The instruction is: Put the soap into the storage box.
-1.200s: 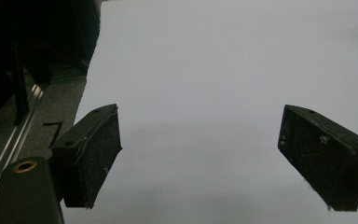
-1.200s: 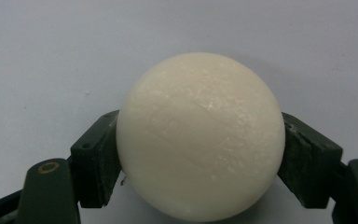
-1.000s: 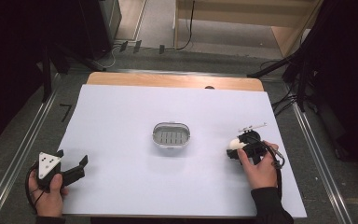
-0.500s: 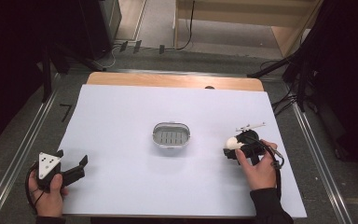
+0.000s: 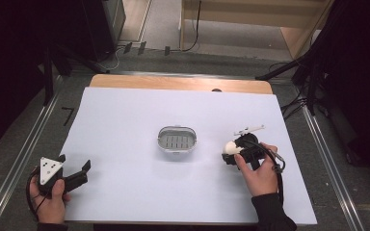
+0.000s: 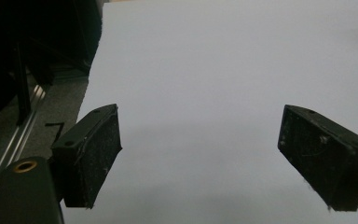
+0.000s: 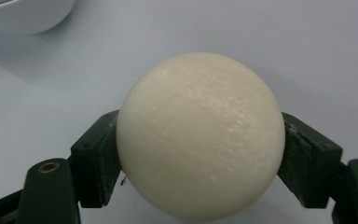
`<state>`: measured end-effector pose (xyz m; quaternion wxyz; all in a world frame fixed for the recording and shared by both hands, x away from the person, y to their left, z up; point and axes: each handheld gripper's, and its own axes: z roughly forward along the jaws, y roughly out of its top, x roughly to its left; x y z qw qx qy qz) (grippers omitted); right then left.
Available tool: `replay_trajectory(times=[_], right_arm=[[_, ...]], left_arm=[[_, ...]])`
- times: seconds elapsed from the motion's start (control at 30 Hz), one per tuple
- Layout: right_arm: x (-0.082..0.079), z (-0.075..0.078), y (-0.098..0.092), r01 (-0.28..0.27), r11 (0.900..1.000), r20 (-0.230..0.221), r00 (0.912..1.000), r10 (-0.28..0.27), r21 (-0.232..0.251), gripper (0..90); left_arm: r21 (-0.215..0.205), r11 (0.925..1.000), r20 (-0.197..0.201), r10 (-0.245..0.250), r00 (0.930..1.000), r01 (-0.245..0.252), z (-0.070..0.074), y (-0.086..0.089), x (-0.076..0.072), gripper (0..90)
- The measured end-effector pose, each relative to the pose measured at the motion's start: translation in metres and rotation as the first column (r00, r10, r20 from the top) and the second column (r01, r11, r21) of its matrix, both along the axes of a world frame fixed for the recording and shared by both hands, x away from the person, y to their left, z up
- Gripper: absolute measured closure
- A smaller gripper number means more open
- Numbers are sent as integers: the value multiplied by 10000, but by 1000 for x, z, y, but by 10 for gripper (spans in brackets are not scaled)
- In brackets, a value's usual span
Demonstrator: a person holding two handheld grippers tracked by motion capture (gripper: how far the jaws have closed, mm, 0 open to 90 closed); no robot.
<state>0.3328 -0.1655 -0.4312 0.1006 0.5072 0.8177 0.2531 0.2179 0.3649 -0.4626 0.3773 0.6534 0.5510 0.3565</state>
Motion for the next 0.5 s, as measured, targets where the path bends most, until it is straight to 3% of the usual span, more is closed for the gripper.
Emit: replay_trajectory(times=[0.5], right_arm=[[4, 6, 27, -566, 9984, -37, 9984, 565, -53, 243]], left_arm=[[-20, 10000, 2, -7, 10000, 7, 0, 0, 0, 139]])
